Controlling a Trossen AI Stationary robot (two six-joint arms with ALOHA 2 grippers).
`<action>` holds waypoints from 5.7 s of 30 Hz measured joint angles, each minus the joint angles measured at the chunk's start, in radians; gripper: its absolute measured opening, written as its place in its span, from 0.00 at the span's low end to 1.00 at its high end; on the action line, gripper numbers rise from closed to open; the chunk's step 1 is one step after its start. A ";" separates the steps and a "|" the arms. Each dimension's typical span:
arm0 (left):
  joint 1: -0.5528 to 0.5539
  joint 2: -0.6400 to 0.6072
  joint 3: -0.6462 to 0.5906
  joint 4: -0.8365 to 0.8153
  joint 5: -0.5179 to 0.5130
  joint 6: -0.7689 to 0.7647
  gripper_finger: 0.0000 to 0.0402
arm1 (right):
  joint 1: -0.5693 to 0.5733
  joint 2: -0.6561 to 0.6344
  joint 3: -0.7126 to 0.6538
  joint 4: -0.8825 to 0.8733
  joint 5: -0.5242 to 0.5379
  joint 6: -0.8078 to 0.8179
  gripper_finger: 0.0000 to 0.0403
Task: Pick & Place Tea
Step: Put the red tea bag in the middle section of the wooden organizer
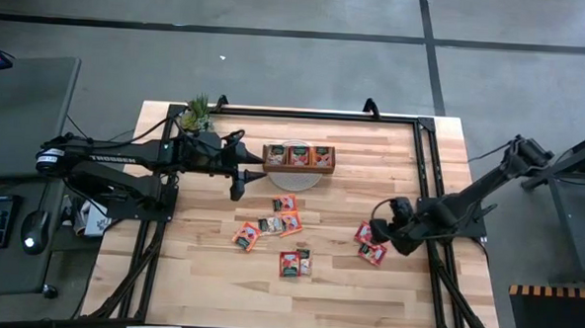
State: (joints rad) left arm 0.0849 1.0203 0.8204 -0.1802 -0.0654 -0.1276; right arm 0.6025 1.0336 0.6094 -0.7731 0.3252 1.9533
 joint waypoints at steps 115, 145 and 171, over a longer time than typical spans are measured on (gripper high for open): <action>0.000 0.000 0.000 -0.029 0.111 0.026 0.45 | -0.170 0.237 -0.195 0.436 -0.129 -0.029 0.02; 0.000 0.000 0.000 -0.023 0.110 0.044 0.45 | -0.210 0.222 0.304 -0.144 0.016 -0.385 0.00; 0.000 0.000 0.000 0.024 0.108 -0.013 0.45 | -0.753 0.240 0.562 -0.040 -0.317 -1.544 0.00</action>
State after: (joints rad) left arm 0.0849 1.0199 0.8207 -0.1562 0.0422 -0.1402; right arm -0.1510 1.2738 1.1713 -0.8131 0.0081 0.4090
